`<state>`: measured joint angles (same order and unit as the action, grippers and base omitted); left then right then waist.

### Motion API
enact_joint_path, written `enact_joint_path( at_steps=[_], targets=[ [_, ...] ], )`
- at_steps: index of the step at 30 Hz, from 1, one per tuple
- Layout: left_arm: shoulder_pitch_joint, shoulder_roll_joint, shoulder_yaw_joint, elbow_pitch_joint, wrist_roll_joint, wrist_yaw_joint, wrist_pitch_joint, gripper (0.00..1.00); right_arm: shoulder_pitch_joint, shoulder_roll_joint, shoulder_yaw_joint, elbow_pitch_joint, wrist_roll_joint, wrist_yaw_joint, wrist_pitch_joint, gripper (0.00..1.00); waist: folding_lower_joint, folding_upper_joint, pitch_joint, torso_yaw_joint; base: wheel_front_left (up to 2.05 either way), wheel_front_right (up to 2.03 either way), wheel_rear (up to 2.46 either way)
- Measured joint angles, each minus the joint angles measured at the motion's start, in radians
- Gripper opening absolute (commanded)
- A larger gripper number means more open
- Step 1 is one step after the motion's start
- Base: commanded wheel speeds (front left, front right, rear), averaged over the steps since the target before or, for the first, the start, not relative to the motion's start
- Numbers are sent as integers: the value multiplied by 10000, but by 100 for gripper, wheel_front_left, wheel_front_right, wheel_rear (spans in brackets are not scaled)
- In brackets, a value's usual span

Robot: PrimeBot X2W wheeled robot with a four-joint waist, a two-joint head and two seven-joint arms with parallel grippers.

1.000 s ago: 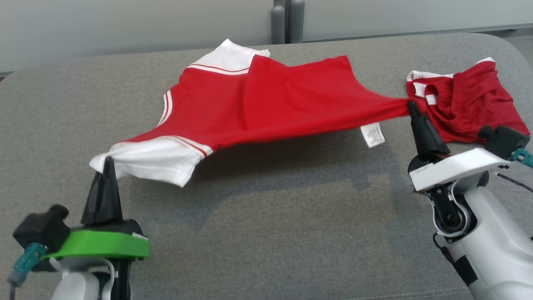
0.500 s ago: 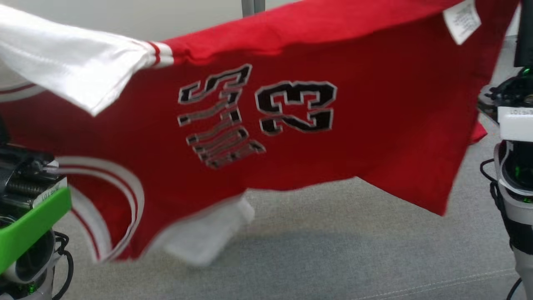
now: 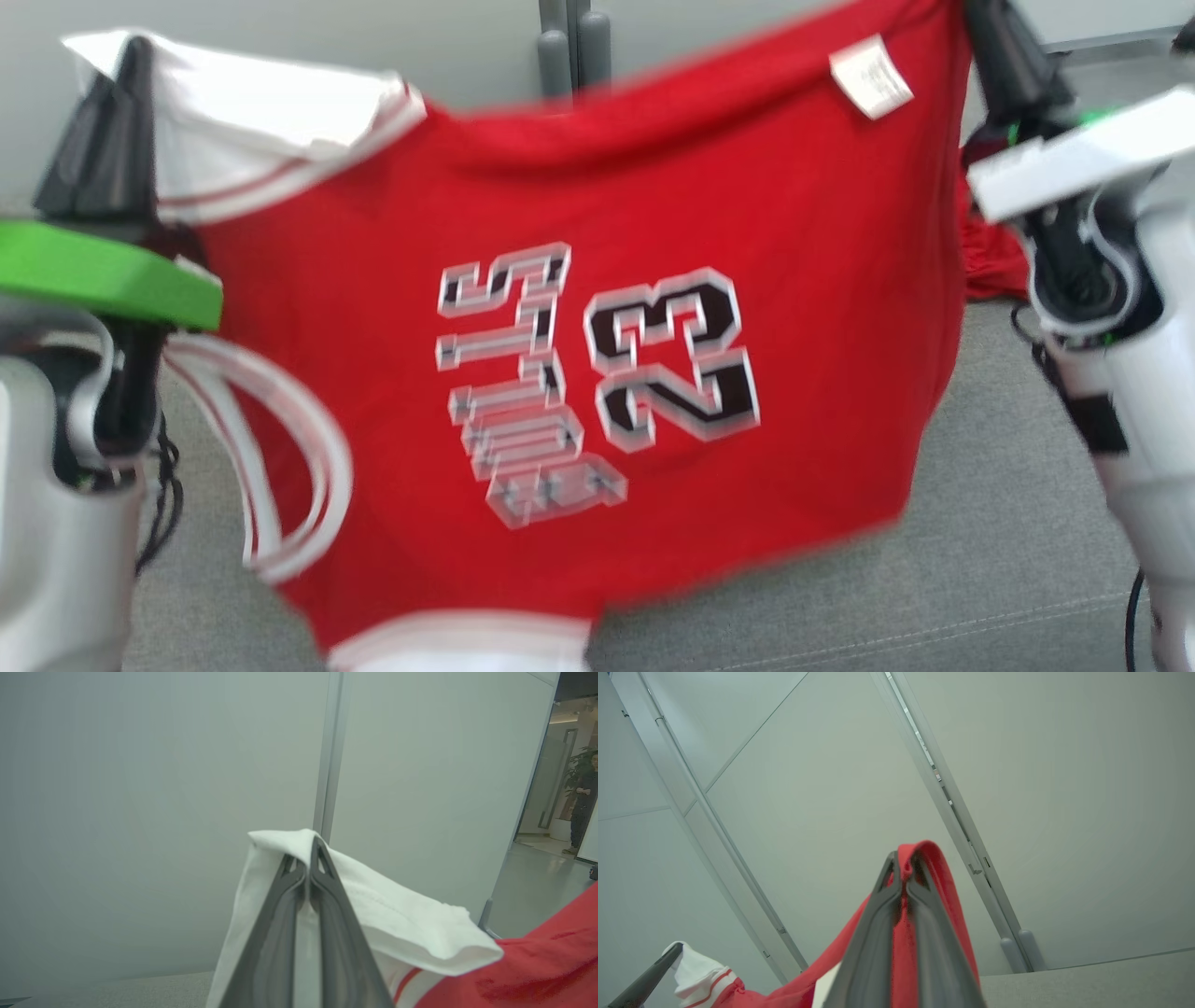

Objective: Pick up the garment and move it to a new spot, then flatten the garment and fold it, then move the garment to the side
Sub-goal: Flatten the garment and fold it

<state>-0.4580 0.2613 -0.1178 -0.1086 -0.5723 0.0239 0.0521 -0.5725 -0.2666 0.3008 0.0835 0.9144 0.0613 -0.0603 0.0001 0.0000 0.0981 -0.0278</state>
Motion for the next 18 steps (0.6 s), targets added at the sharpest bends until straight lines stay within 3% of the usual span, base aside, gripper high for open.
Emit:
enact_joint_path(
  at_steps=[4, 8, 11, 15, 18],
  targets=[
    [-2693, -232, 428, 564, 251, 293, -253, 0, -2964, 382, -704, 527, -510, -376, -322, 0, 2, 0, 243, 215, 0, 0, 0],
    [-4700, -523, 529, 349, 219, 284, -577, 0, -4415, 414, -926, 696, -587, -360, -665, 0, 0, 0, 232, 461, 0, 0, 0],
    [-4020, -569, 188, 819, 198, 194, -362, 0, -3587, 186, -600, 1630, -619, -368, -430, 0, 0, 0, 100, 569, 0, 0, 0],
    [-1819, -671, -35, 1281, -52, 209, -46, 0, -1863, 153, -151, 2734, -502, -360, 52, 0, 0, 0, 128, 694, 0, 0, 0],
    [21, -1145, -119, 1676, -414, 316, -2, 0, -744, 238, 104, 3386, -380, -290, 186, 0, -1, 0, 309, 715, 0, 0, 0]
  ],
)
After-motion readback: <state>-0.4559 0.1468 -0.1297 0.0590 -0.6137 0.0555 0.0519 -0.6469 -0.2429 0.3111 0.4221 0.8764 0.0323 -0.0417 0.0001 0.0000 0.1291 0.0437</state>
